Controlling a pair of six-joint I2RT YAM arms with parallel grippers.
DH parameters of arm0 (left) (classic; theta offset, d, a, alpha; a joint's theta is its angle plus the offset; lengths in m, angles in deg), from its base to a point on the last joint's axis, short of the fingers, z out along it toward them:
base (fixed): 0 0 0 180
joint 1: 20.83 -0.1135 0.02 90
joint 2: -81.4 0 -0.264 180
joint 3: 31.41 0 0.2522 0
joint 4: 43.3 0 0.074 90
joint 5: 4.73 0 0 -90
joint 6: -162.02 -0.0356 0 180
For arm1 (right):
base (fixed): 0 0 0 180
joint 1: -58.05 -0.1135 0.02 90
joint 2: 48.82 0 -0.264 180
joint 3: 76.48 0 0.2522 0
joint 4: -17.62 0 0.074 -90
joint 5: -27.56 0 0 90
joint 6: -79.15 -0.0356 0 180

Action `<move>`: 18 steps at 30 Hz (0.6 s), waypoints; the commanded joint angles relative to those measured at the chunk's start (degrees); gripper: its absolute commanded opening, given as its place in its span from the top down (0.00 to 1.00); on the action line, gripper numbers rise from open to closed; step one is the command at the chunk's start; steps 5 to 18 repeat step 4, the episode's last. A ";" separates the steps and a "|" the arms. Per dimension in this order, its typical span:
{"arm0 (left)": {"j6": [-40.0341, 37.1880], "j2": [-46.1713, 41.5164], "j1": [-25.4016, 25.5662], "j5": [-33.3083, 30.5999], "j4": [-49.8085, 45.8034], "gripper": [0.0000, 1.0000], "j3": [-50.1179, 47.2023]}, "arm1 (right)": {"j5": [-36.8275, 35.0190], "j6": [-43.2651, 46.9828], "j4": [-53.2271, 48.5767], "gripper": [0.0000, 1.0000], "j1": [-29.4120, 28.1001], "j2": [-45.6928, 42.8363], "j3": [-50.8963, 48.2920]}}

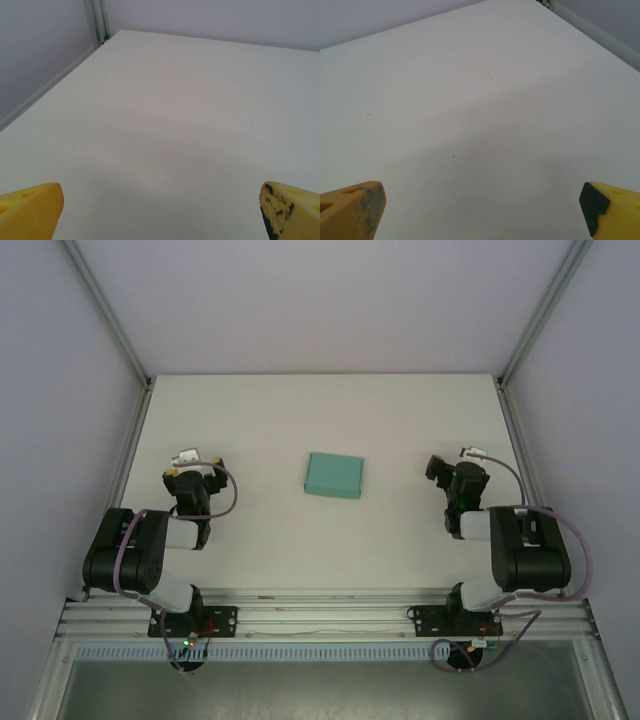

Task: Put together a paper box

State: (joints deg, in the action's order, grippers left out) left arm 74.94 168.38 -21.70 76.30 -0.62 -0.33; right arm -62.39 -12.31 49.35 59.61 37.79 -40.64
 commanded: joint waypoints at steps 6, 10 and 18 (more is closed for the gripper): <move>-0.53 -0.45 0.16 0.70 1.32 0.00 0.75 | 0.03 -0.49 1.66 0.00 -0.07 -0.82 0.40; -0.53 -0.45 0.16 0.70 1.32 0.00 0.75 | 0.03 -0.49 1.66 0.00 -0.07 -0.82 0.40; -0.53 -0.45 0.16 0.70 1.32 0.00 0.75 | 0.03 -0.49 1.66 0.00 -0.07 -0.82 0.40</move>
